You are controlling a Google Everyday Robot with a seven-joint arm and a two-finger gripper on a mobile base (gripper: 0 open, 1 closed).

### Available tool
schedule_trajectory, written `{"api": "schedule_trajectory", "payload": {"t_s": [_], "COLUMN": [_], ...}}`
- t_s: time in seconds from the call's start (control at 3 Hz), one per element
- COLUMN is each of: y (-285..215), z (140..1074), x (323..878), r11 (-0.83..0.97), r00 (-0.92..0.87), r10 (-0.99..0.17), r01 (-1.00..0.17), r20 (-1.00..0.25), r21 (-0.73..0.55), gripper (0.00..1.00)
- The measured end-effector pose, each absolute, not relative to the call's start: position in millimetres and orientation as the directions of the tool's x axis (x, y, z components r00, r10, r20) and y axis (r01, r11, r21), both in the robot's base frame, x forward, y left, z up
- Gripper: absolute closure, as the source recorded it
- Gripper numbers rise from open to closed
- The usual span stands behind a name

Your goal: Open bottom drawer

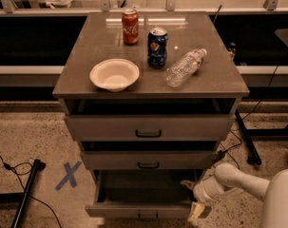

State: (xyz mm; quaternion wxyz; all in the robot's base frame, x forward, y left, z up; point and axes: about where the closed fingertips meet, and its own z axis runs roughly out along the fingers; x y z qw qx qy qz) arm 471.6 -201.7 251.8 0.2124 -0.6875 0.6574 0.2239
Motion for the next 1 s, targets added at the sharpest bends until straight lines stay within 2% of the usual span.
{"api": "schedule_trajectory", "payload": {"t_s": [0.33, 0.67, 1.0], "y": [-208, -211, -209], "z": [252, 247, 246], "x": [480, 498, 496], "r11": [-0.019, 0.022, 0.018], "r00": [0.027, 0.006, 0.007], "r10": [-0.809, -0.807, -0.806], "r01": [-1.0, -0.999, -0.999], "r20": [-0.587, -0.59, -0.592], "r21": [-0.019, -0.041, -0.036], "gripper": [0.38, 0.69, 0.93]}}
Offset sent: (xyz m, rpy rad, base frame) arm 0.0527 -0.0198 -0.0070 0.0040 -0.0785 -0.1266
